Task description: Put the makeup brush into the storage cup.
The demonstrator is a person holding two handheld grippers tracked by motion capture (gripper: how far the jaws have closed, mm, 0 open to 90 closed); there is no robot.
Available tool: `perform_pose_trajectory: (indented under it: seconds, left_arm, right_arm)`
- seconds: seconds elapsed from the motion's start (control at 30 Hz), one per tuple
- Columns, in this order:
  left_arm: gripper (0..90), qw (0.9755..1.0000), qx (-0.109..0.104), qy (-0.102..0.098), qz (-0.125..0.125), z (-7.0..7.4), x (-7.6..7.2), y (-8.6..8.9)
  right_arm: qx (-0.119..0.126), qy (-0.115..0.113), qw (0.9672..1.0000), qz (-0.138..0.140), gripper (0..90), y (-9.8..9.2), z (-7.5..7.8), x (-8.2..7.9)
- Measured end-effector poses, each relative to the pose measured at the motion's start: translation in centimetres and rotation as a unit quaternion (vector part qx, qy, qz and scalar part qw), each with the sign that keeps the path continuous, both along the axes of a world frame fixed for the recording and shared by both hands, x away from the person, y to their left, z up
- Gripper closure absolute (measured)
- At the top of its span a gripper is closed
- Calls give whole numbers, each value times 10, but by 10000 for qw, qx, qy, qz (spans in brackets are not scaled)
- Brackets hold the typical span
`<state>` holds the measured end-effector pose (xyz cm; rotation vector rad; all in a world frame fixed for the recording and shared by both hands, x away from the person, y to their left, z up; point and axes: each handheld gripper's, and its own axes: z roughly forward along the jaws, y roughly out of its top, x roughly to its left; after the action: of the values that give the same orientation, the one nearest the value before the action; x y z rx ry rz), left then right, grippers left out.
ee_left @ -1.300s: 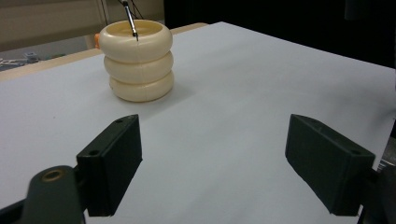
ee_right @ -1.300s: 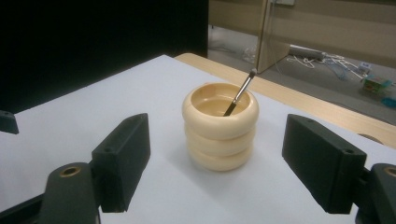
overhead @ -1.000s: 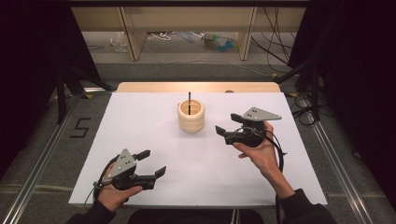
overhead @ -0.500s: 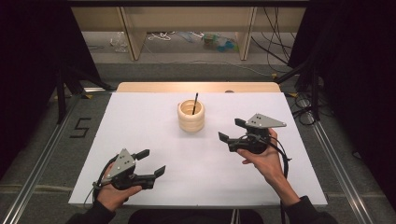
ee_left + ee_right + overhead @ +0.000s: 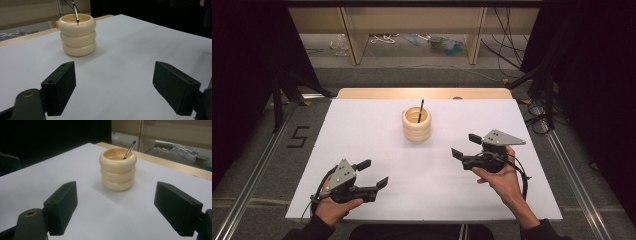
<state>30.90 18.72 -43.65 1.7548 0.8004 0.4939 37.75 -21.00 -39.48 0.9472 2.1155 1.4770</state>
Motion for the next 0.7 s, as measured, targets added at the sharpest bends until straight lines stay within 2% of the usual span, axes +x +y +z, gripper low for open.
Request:
perform_pose_trajectory:
  seconds: [0.03,0.07,0.1,0.2,0.23,0.3,0.5,0.6,0.7]
  left_arm:
    - [188,10000,-17,21,24,0,0,0]
    - [188,10000,-17,19,23,0,0,0]
    - [188,10000,-23,19,27,0,0,0]
    - [188,10000,18,-19,6,0,0,1]
    - [188,10000,16,-20,6,0,0,1]
    - [188,10000,9,-18,6,0,0,0]
    - [188,10000,20,-27,-3,0,0,1]
    - [188,10000,7,-22,6,0,0,1]
    - [188,10000,11,-21,4,0,0,1]
  right_arm:
    - [28,-45,10000,-5,198,0,-2,0]
    - [26,64,10000,50,198,-1,-3,-2]
    - [28,15,10000,28,197,-1,-4,-2]
    - [-18,129,9999,49,197,-3,-6,-5]
    - [56,77,9999,41,196,-3,-8,-5]
    - [32,20,10000,-3,196,-5,-8,-7]
    - [86,89,9999,49,194,-8,-11,-12]
    - [32,118,9999,37,191,-10,-12,-15]
    - [132,84,9999,42,184,-11,-15,-16]
